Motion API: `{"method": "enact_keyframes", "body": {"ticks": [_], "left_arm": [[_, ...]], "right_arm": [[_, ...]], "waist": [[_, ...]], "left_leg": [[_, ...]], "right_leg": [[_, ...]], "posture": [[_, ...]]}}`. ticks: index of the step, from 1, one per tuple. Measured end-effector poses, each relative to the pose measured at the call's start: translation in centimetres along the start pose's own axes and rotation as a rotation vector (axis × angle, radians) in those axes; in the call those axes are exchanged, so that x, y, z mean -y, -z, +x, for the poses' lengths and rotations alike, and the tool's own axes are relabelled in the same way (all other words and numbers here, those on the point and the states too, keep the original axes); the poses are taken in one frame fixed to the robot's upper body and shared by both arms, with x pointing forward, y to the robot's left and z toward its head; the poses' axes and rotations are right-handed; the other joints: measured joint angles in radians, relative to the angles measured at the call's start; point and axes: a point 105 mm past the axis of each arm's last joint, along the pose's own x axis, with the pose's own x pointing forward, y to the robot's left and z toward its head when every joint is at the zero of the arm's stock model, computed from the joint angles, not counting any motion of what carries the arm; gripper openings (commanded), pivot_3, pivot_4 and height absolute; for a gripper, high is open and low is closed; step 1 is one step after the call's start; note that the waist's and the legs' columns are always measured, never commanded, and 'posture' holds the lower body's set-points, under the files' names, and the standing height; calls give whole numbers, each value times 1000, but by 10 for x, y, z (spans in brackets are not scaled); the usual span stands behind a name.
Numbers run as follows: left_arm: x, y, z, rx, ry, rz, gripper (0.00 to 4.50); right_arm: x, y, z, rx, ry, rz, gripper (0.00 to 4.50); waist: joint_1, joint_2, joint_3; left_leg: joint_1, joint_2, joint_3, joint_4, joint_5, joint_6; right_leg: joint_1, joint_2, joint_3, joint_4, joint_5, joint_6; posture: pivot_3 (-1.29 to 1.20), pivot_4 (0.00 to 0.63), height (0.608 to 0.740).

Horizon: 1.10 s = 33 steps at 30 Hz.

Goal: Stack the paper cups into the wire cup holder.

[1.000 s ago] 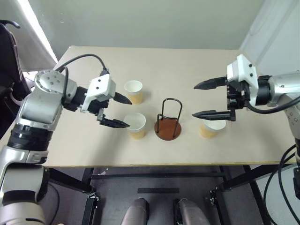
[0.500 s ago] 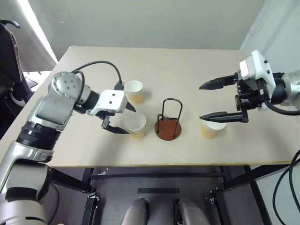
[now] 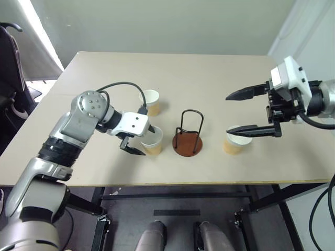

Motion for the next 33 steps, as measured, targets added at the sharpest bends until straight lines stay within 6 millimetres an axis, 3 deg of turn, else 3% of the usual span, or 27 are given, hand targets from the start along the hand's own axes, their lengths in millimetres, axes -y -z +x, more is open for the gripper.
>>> {"method": "enact_keyframes", "body": {"ticks": [3, 6, 17, 28, 33], "left_arm": [[0, -1, 3, 8, 4, -3, 4457], [0, 0, 5, 7, 14, -9, 3899], [8, 7, 9, 12, 66, -83, 36], [1, -2, -1, 20, 60, -71, 6], [-26, -19, -19, 56, -28, -45, 6]], "right_arm": [[-1, 3, 0, 1, -7, 8, 4462], [0, 5, -2, 5, -15, 11, 4500], [4, 12, -8, -8, -11, 16, 4500], [3, 16, -8, -17, -9, 24, 4500], [3, 16, -9, -21, -13, 23, 4500]], "waist": [[0, 0, 0], [0, 0, 0], [0, 0, 0], [1, 0, 0], [3, 0, 0]], "left_leg": [[0, 0, 0, 0, 0, 0], [0, 0, 0, 0, 0, 0], [0, 0, 0, 0, 0, 0], [0, 0, 0, 1, 0, 0], [-1, 0, 0, 1, 0, 0]], "right_leg": [[0, 0, 0, 0, 0, 0], [0, 0, 0, 0, 0, 0], [0, 0, 0, 0, 1, 1], [0, 0, 0, 0, 0, 1], [1, 0, 0, 0, 0, 0]], "posture": [[0, 150, 740], [0, 150, 740], [0, 150, 740], [0, 150, 740], [0, 150, 740]]}}
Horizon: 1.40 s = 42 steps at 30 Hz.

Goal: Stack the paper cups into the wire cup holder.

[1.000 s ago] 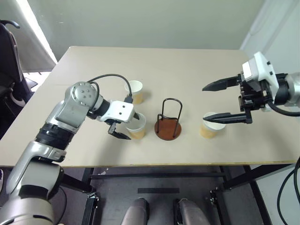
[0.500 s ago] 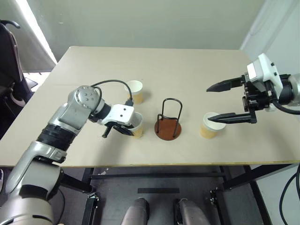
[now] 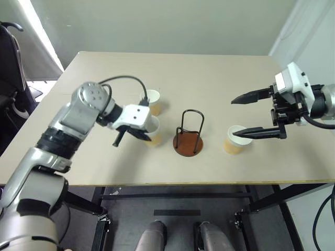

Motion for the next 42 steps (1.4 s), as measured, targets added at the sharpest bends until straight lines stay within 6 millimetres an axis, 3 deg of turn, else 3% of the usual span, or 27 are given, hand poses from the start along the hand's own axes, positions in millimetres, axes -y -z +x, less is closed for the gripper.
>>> {"method": "enact_keyframes", "body": {"ticks": [9, 19, 27, 42], "left_arm": [[-40, -44, -22, 217, -148, 18, 6], [-39, -74, -23, 430, -72, -105, 6], [-42, -83, -26, 442, -65, -91, 6], [-36, -84, -8, 420, -15, -90, 6]], "right_arm": [[7, 5, -6, -33, 38, 0, 4500], [6, 7, -4, -39, 57, -3, 4500], [5, 10, -3, -42, 82, 3, 4500], [4, 16, 2, -28, 92, 11, 4500]], "waist": [[0, 0, 0], [0, 0, 0], [0, 0, 0], [1, 0, 0]], "left_leg": [[0, 0, 0, 0, -1, 1], [0, 0, 1, 1, 0, 1], [0, 0, 1, 1, 0, 1], [0, 0, 1, 1, 0, 2]], "right_leg": [[0, 0, 0, -1, 2, 4], [1, 0, 0, -1, 3, 6], [1, 0, 0, -1, 3, 7], [2, 0, 0, -1, 3, 9]], "posture": [[0, 150, 740], [0, 150, 740], [0, 150, 740], [0, 150, 740]]}}
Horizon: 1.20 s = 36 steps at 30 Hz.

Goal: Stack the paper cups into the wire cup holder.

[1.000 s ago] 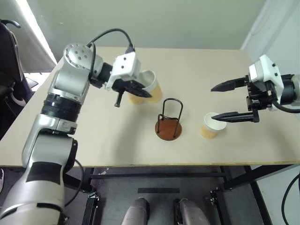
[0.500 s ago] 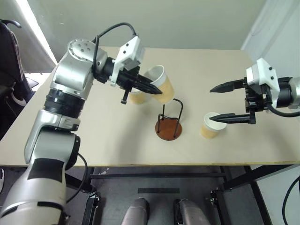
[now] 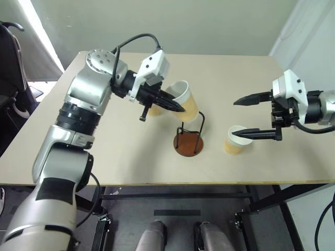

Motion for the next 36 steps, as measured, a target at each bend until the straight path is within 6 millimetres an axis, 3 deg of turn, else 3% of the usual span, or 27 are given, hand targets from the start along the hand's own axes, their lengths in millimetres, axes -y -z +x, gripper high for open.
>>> {"method": "enact_keyframes", "body": {"ticks": [11, 24, 28, 36], "left_arm": [[5, 16, 20, -3, 35, -17, 6], [3, 24, 24, -31, 8, -5, 6], [-2, 24, 26, 2, -32, -22, 921], [-9, 20, 22, 43, -86, -38, 3828]], "right_arm": [[0, -1, 1, 3, 7, -6, 4500], [-3, 1, 1, 1, 7, -3, 4500], [-3, 1, 2, 1, 7, -5, 4500], [-3, 1, 2, 2, 6, -9, 4500]], "waist": [[0, 0, 0], [2, 0, 0], [2, 0, 0], [3, 0, 0]], "left_leg": [[0, 0, 0, 0, 0, 0], [1, 0, 0, 0, 0, 0], [1, 0, 0, 0, 0, 1], [1, 0, 0, 1, 0, 1]], "right_leg": [[1, 0, 0, 0, 0, 1], [1, 0, 0, 0, 0, 1], [1, 0, 0, 0, 0, 1], [2, 0, 0, 0, 1, 1]], "posture": [[0, 150, 740], [0, 150, 740], [0, 150, 740], [0, 150, 740]]}}
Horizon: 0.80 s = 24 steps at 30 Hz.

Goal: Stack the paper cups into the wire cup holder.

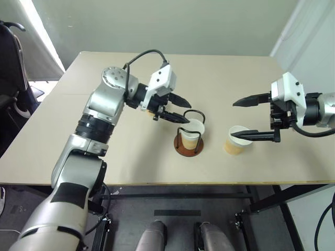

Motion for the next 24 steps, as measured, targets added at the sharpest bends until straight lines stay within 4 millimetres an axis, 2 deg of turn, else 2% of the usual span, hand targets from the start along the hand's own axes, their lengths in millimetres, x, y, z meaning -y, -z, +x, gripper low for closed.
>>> {"method": "enact_keyframes", "body": {"ticks": [2, 7, 10, 16, 20, 24], "left_arm": [[-2, -1, 0, 7, -15, 1, 4467], [-4, -4, 1, 29, -37, 4, 4467], [-11, -9, -5, 67, -94, 8, 4467], [-26, -26, -37, 207, -244, -49, 4467], [-27, -30, -52, 269, -274, -118, 4467], [-12, -13, -73, 210, -276, -150, 4467]], "right_arm": [[0, 0, 0, 0, -1, -1, 4500], [0, 0, 0, 1, -2, -3, 4500], [0, 0, 0, -1, 3, -4, 4500], [2, 13, 1, -33, 48, 23, 4500], [1, 17, 2, -50, 48, 29, 4500], [0, 31, 8, -114, 31, 24, 4500]], "waist": [[0, 0, 0], [1, 0, 0], [0, 0, 0], [1, 0, 0], [0, 0, 0], [-3, 0, 0]], "left_leg": [[0, 0, 0, 0, 0, 0], [0, 0, 0, 0, 0, 0], [0, 0, 0, 0, 0, 0], [0, 0, 0, 0, 0, 0], [0, 0, 1, 0, 0, 0], [2, 0, 0, -1, 1, 0]], "right_leg": [[0, 0, 0, 0, 0, 0], [0, 0, 0, 0, 0, 0], [0, 0, 0, 0, 0, 0], [0, 0, 0, 0, 0, 0], [0, 0, 0, 0, 0, 0], [0, 0, 0, 0, 0, 0]], "posture": [[0, 150, 740], [0, 150, 740], [0, 150, 740], [0, 150, 740], [0, 150, 740], [0, 150, 740]]}}
